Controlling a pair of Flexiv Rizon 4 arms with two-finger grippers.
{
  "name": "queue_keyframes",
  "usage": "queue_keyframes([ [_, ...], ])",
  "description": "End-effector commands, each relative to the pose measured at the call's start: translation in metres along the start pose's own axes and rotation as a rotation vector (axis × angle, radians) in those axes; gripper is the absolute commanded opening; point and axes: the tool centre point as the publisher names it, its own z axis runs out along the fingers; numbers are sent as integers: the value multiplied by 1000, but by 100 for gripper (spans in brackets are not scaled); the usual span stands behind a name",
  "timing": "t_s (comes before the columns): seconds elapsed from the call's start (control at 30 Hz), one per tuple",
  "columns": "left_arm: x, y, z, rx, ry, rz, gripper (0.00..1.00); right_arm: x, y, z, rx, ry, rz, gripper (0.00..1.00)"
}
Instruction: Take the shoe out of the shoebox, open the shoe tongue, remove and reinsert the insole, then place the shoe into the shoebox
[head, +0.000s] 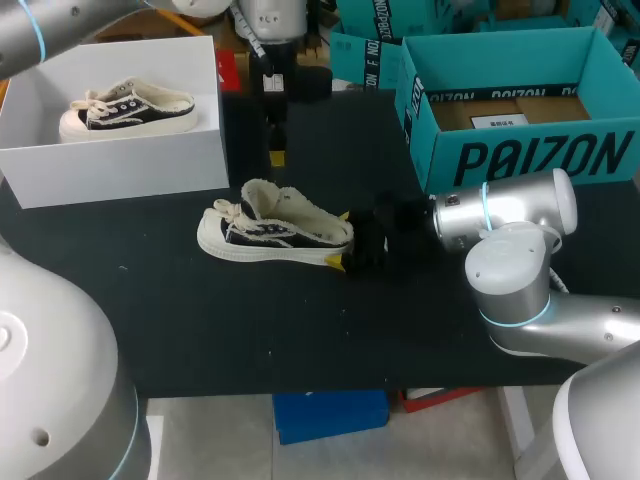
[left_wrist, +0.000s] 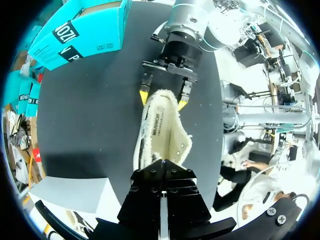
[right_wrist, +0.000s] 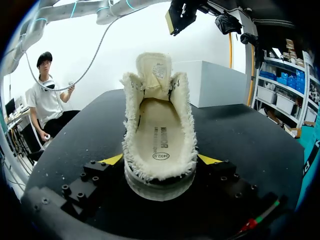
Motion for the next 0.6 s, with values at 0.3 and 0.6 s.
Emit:
queue_keyframes([
  [0.3,12,8,21,54,-21,128,0,-1,-1,1,1,-1,1,0],
  [0.6,12,8,21,54,-21,128,0,-1,-1,1,1,-1,1,0],
])
